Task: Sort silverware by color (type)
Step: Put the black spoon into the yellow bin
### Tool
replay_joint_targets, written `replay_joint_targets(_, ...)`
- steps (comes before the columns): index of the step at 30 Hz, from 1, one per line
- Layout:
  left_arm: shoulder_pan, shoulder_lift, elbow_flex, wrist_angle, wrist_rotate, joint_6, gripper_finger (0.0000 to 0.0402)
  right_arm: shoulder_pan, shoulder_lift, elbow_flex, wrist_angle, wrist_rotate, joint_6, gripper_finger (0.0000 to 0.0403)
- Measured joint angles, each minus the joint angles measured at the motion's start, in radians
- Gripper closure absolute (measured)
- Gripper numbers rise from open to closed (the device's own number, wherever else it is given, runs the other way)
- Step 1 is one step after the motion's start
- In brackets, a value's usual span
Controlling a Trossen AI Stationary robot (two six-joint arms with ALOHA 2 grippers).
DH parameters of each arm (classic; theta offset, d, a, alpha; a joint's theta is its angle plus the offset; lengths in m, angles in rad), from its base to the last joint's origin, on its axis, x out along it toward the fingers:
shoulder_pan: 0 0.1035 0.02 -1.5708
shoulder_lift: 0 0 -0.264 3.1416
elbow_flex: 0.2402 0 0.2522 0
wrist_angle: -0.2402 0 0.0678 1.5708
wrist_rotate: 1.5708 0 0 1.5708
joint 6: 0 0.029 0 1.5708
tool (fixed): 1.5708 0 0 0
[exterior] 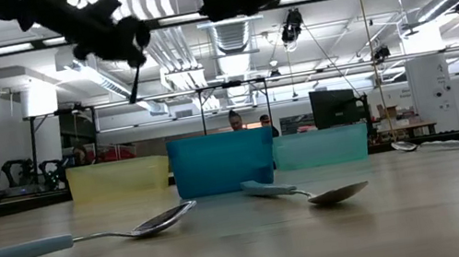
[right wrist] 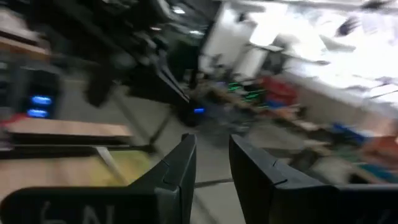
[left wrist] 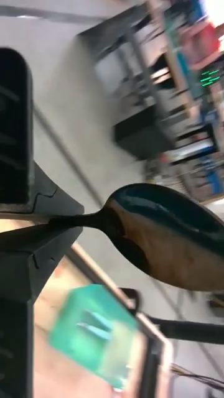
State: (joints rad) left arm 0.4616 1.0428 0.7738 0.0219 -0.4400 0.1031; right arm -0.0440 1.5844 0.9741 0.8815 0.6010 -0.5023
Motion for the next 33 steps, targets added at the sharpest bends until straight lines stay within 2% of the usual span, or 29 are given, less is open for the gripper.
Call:
replay_joint_targets(4, 0.091, 0.000, 0.000, -0.119, 0.097, -0.052, 0.0401, -0.041, -0.018, 0.000, -0.106, -0.106, 0.102, 0.0328)
replay_joint_targets(18, 0.169, 0.002, 0.022, -0.348, 0.125, -0.093, 0.0401, -0.068, -0.032, 0.000, -0.154, -0.112, 0.098, 0.0344)
replay_joint_targets(22, 0.191, 0.035, 0.144, -0.511, 0.176, -0.109, 0.0401, -0.085, -0.063, 0.000, -0.188, -0.128, 0.100, 0.0344)
replay_joint_targets(25, 0.209, 0.079, 0.260, -0.648, 0.220, -0.100, 0.0401, -0.110, -0.103, 0.000, -0.256, -0.230, 0.133, 0.0344)
replay_joint_targets(29, 0.231, 0.162, 0.406, -0.853, 0.223, -0.071, 0.0401, -0.157, -0.167, 0.000, -0.364, -0.411, 0.219, 0.0344)
replay_joint_targets(33, 0.253, 0.255, 0.508, -1.030, 0.222, -0.024, 0.0401, -0.203, -0.234, 0.000, -0.506, -0.459, 0.258, 0.0344)
